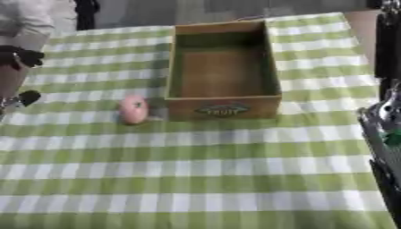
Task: Pick up objects on the table and place them in the box.
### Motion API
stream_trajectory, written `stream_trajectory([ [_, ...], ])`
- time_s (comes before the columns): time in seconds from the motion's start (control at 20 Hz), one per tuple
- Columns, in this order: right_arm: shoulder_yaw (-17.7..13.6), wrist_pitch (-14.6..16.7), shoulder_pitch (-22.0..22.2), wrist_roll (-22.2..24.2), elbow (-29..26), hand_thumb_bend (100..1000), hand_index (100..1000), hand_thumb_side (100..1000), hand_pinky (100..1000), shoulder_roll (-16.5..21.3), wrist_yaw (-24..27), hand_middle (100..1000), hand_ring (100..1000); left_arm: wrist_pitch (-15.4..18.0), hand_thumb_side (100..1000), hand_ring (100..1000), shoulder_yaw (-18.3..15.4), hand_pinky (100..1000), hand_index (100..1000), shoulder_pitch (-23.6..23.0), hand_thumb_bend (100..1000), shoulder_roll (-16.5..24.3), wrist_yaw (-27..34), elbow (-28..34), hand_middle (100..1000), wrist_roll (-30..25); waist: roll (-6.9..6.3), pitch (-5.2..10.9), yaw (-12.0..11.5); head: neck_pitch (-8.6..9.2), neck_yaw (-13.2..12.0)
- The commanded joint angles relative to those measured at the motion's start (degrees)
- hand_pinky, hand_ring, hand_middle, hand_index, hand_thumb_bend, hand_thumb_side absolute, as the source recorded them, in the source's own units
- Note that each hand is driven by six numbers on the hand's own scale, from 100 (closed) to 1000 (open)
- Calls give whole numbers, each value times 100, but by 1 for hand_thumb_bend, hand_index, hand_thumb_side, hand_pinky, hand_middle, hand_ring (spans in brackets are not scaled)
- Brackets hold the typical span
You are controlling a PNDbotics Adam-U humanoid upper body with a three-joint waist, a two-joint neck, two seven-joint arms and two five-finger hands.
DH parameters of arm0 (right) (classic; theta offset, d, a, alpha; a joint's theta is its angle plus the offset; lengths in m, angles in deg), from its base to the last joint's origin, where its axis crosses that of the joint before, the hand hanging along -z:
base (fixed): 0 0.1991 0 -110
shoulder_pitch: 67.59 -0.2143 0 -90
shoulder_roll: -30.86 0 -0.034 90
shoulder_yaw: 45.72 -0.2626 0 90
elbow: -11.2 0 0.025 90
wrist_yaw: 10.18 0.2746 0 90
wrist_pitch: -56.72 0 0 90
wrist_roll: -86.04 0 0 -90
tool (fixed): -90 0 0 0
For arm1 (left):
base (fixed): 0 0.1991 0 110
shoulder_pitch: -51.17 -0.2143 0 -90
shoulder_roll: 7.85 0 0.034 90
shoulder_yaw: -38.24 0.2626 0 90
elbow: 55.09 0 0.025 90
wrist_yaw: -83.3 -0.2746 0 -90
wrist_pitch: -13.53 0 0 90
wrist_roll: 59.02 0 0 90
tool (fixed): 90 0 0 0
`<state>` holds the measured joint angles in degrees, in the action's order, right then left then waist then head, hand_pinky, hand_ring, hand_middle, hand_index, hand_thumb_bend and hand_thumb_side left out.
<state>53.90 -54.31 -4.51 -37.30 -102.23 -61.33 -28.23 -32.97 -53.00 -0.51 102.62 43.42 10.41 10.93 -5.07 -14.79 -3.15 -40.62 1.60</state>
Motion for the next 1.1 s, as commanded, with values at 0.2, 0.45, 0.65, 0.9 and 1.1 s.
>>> stream_trajectory([
  [0.2,14,-14,-71,-16,-117,100,886,1000,852,26,-5,691,681,846,863,769,213,674,968,132,440,6,-351,277,766,-897,5,82,-15,95,-27],
  [0.45,17,-13,-69,-33,-117,100,885,1000,851,31,4,690,679,846,913,769,443,673,982,126,527,-111,-381,725,784,-1118,9,74,-21,107,-38],
  [0.65,22,-9,-57,-42,-117,100,885,1000,851,35,12,689,679,846,937,763,569,671,997,54,555,-70,-465,985,778,-1127,3,73,-48,124,-49],
  [0.9,30,-10,-46,-48,-117,100,884,1000,851,29,21,688,677,846,950,746,684,656,1000,-16,515,-91,-450,940,762,-1085,9,70,-68,151,-62],
  [1.1,41,-20,-35,-54,-117,100,883,1000,850,23,36,687,676,846,941,734,747,650,984,49,499,-235,-302,891,741,-1147,19,68,-77,155,-75],
])
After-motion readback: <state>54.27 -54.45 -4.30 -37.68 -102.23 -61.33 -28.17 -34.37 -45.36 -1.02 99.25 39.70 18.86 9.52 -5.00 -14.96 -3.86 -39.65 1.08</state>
